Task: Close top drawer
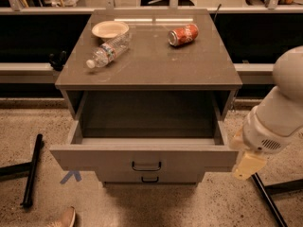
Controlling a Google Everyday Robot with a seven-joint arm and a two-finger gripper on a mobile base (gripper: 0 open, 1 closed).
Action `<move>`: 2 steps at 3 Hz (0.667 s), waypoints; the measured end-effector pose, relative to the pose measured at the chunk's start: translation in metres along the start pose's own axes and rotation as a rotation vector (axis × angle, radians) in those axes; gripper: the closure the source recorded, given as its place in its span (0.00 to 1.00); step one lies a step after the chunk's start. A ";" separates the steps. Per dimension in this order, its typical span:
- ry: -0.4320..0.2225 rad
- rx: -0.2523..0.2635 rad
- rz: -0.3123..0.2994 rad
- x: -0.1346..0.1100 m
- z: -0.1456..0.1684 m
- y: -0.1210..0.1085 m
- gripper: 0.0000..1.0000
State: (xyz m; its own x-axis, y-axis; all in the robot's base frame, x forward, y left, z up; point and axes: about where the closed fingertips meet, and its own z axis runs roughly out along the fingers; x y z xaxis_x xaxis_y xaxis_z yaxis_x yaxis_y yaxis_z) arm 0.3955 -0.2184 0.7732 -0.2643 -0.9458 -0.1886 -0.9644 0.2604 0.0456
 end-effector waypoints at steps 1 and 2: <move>0.037 -0.062 -0.014 0.005 0.049 0.012 0.65; 0.114 -0.097 -0.024 0.002 0.109 0.015 0.96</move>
Offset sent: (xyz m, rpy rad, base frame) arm -0.0133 0.0340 -0.1476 -0.1360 0.1511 0.0532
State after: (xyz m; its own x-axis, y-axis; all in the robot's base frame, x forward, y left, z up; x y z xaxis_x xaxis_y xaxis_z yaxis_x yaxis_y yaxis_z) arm 0.3815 -0.1953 0.6664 -0.2349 -0.9689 -0.0779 -0.9651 0.2229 0.1376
